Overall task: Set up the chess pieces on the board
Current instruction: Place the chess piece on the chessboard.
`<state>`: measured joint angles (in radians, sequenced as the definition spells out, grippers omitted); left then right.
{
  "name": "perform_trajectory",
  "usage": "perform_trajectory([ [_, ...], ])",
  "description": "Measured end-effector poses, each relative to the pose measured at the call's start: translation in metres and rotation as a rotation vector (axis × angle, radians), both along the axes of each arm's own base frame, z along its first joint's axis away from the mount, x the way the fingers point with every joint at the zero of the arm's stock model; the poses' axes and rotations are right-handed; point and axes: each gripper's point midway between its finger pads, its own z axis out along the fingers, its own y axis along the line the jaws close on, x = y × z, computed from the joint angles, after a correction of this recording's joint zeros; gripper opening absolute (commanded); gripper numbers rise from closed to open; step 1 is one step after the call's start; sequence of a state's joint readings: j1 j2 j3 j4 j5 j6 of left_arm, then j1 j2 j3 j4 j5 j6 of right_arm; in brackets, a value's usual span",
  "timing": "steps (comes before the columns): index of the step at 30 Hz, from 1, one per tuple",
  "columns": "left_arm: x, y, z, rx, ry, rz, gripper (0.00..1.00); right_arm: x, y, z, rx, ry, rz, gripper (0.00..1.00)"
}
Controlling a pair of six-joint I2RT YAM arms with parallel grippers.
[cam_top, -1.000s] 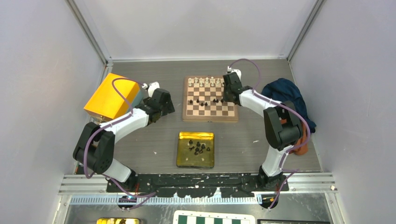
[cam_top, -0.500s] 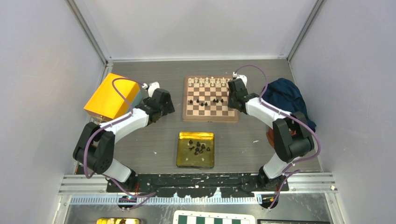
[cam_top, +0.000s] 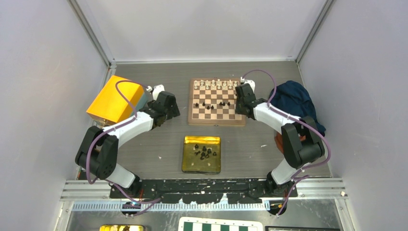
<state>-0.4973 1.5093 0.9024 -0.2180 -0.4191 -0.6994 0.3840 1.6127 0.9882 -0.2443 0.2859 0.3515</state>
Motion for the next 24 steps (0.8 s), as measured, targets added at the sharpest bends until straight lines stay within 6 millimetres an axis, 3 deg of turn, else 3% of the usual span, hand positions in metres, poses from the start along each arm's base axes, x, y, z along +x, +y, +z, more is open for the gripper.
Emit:
perform_trajectory([
  [11, 0.0, 0.0, 0.0, 0.0, 0.0, 0.0, 0.76, 0.0, 0.002, -0.014, -0.004, 0.03, 0.003, 0.02],
  [24, 0.0, 0.0, -0.002, 0.002, 0.004, 0.0, 0.77, 0.007, 0.007, -0.017, 0.01, 0.029, 0.006, 0.02],
])
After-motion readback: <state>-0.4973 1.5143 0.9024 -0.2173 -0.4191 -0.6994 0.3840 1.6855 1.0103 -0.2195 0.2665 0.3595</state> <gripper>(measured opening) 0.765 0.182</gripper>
